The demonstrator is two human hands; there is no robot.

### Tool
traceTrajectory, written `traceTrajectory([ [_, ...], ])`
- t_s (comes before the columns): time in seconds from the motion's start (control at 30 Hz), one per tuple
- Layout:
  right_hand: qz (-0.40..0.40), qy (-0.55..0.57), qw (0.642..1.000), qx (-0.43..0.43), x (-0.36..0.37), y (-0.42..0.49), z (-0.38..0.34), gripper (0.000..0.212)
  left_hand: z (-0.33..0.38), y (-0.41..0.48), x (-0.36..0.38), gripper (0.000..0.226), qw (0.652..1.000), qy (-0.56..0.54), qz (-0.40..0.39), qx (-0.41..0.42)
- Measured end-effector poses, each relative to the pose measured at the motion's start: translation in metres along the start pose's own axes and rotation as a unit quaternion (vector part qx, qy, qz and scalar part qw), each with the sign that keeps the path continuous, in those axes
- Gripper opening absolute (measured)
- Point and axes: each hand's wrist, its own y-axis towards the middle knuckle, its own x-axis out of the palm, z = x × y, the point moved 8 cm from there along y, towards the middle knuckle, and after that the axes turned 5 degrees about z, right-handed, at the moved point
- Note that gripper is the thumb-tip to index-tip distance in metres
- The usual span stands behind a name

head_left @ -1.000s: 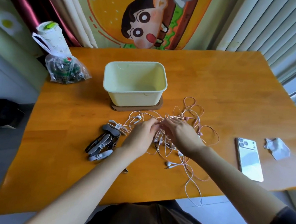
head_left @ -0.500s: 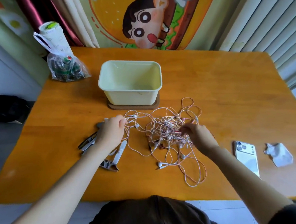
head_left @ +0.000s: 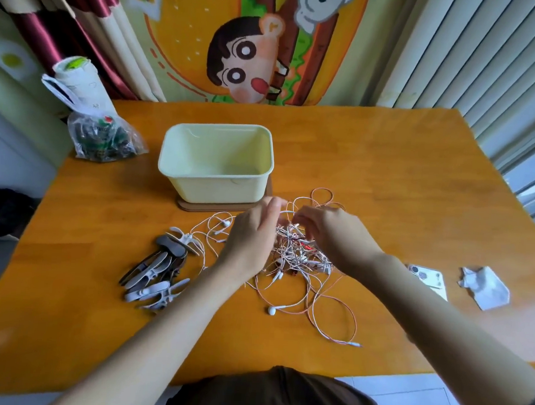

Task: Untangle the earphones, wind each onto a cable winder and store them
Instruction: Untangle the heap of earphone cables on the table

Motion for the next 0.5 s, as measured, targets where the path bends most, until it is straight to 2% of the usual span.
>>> traceTrajectory([
  [0.07, 0.002, -0.004, 1.000, -0.001, 0.004, 0.000, 0.003, 0.019, -0.007, 0.001, 0.008, 0.038, 0.998, 0.048, -0.044, -0.004],
  [0.13, -0.001, 0.033, 0.999, -0.007, 0.011, 0.000, -0.001, 0.017, -0.009, 0.001, 0.011, 0.030, 0.995, 0.079, -0.053, 0.027],
  [0.23, -0.026, 0.126, 0.992, -0.009, 0.029, -0.001, 0.001, 0.015, -0.001, 0.003, -0.008, 0.029, 0.997, 0.034, 0.016, 0.063],
  [0.3, -0.065, 0.106, 0.992, -0.003, 0.049, -0.004, 0.015, 0.014, 0.004, 0.006, -0.033, 0.034, 0.993, -0.034, 0.095, 0.063],
  [0.4, -0.144, 0.083, 0.983, 0.077, 0.080, -0.016, 0.056, 0.020, 0.004, 0.010, -0.076, 0.034, 0.973, -0.097, 0.200, 0.061],
  [0.5, -0.146, 0.084, 0.978, 0.126, 0.082, -0.021, 0.085, 0.022, -0.008, 0.013, -0.090, 0.029, 0.974, -0.058, 0.211, 0.055],
])
